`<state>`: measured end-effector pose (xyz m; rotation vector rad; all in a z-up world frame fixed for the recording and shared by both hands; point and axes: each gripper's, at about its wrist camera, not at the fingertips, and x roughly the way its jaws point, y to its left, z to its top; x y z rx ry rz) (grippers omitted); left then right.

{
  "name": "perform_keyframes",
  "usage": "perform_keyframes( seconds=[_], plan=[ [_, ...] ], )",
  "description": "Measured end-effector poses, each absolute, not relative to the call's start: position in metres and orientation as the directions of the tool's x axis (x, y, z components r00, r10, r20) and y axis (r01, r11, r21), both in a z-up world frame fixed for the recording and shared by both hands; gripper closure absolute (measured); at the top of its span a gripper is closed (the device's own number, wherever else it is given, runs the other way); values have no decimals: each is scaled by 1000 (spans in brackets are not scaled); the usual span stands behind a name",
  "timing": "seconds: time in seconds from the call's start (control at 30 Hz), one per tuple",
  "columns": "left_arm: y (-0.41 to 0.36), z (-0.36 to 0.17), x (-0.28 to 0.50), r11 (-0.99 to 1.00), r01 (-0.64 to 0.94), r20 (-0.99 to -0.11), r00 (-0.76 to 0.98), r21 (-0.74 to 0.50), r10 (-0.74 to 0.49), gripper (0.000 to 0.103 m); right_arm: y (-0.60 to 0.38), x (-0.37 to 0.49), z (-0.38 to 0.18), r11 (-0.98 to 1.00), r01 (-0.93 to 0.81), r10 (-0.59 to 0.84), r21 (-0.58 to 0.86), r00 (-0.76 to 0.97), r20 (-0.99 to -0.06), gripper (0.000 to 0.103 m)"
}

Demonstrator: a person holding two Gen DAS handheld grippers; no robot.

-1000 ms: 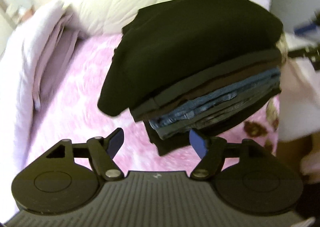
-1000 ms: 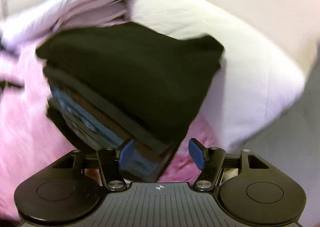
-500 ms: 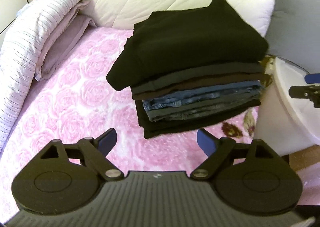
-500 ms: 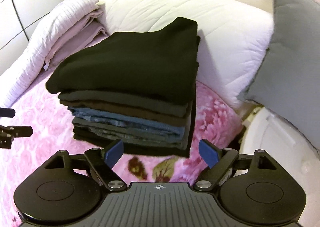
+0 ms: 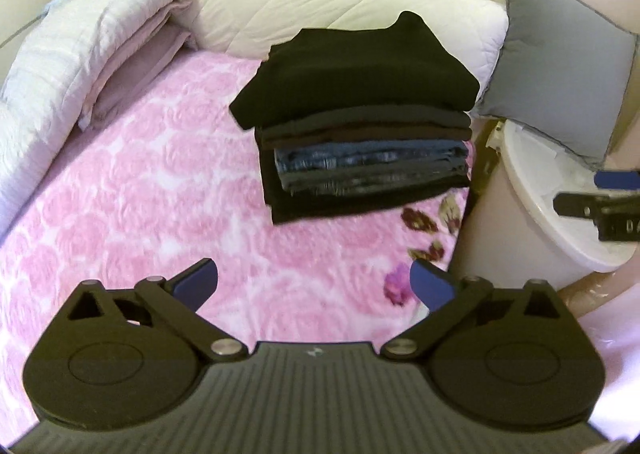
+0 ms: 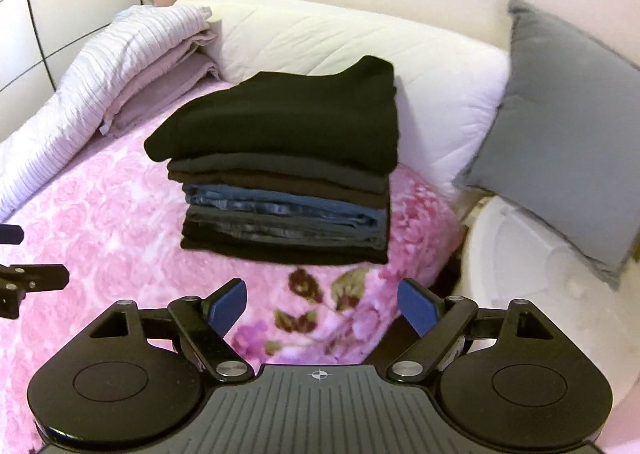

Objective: Fold clothes

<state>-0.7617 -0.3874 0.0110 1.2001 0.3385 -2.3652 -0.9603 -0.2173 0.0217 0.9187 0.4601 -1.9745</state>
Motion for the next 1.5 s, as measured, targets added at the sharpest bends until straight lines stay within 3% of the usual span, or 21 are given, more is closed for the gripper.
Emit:
perform_keyframes(
  seconds=[0.6, 1.2, 1.5],
  plan=[
    [-373, 43, -758, -813, 582, -778, -506, 12, -373, 4, -201, -943, 53, -489, 871, -606, 41, -305, -735, 17],
    [-362, 33, -760, -822, 569, -807, -488, -7, -331, 6, -192, -942, 46, -493, 868, -586, 56, -283, -760, 17],
    [-359, 30, -756, -823, 562, -802, -454, 81, -389, 6, -200, -931, 45, -475, 879, -586, 47, -276, -762, 17]
  ],
)
